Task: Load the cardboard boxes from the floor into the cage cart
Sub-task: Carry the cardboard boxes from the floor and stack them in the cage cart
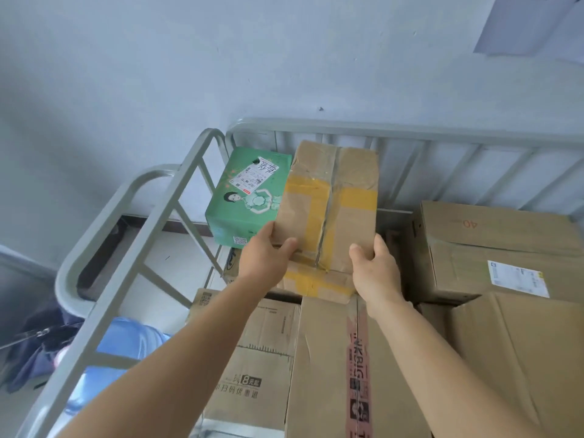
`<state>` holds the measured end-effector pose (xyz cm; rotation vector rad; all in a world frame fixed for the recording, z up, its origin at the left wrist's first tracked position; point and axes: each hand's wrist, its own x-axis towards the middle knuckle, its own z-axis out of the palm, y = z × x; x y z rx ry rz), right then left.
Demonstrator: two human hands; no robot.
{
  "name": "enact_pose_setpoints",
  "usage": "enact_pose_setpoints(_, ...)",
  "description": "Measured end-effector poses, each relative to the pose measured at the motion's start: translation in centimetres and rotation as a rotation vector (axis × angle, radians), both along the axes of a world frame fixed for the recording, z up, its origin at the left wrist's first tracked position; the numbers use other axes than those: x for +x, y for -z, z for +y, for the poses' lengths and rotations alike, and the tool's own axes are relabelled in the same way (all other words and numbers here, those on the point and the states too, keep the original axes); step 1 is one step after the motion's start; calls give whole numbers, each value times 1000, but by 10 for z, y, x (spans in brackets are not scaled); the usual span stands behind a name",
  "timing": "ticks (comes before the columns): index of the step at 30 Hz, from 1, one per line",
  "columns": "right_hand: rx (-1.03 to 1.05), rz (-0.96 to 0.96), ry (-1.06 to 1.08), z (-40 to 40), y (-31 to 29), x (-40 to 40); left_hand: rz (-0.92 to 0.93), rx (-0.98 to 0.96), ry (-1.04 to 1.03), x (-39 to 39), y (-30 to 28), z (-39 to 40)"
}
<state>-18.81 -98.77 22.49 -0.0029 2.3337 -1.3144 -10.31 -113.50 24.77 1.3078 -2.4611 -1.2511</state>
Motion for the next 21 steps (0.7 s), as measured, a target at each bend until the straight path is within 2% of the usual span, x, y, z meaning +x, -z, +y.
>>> enact_pose_setpoints(10, 67, 17, -119, 11, -11, 131, 7, -8, -43, 140, -9, 9)
enact_pose_setpoints(14, 122, 19, -162, 12, -4, 163, -54, 8, -36, 171, 0, 8)
enact_pose_setpoints(21, 190, -88, -259, 7, 19, 194, -173, 91, -54, 208, 25, 7)
